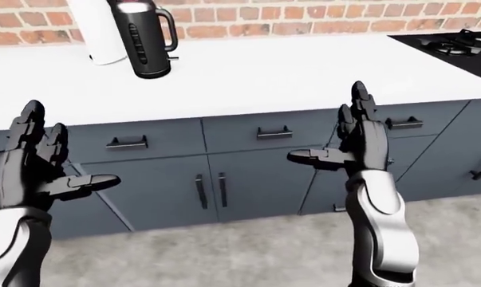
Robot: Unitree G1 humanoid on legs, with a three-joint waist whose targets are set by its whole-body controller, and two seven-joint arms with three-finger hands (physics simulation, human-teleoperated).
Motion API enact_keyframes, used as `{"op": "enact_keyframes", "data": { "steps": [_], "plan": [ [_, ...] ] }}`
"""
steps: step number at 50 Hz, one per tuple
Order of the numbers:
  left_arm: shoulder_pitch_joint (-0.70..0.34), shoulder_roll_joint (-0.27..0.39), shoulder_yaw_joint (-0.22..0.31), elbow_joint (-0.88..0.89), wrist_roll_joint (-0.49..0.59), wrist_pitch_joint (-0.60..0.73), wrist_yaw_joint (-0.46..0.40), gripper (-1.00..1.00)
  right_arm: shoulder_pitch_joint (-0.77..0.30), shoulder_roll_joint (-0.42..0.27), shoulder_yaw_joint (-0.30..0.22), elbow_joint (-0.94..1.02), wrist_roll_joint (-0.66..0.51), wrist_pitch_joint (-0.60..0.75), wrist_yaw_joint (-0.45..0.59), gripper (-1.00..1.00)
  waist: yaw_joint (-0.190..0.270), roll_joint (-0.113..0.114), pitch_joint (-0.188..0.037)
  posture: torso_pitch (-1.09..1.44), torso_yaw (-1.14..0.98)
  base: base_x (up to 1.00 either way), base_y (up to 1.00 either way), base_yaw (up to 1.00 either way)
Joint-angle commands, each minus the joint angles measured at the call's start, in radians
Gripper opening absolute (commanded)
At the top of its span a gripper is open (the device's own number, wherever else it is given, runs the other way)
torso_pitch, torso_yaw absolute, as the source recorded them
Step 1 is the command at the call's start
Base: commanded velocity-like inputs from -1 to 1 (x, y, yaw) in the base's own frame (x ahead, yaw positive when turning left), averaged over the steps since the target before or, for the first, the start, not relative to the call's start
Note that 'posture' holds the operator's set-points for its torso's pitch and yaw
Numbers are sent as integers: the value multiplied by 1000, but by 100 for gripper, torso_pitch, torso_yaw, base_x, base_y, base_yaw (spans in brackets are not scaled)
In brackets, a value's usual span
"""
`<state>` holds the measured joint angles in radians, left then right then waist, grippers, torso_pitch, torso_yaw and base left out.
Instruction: Press the button to open the lid of the electric kettle.
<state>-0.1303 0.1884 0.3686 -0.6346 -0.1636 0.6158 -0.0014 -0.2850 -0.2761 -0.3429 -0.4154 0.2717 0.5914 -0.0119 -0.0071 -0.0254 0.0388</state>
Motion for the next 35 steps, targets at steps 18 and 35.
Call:
{"op": "enact_keyframes", "data": {
  "steps": [18, 35],
  "plan": [
    [-142, 219, 277, -180, -189, 209, 51, 100, -147, -149, -112, -142, 153, 137, -57, 100, 21, -1, -14, 0, 0, 18, 2, 0],
    [-112, 270, 321, -191, -267, 219, 84, 100, -159, -207, -125, -157, 227, 153, -107, 100, 4, 97, -4, 0, 0, 18, 2, 0]
  ]
}}
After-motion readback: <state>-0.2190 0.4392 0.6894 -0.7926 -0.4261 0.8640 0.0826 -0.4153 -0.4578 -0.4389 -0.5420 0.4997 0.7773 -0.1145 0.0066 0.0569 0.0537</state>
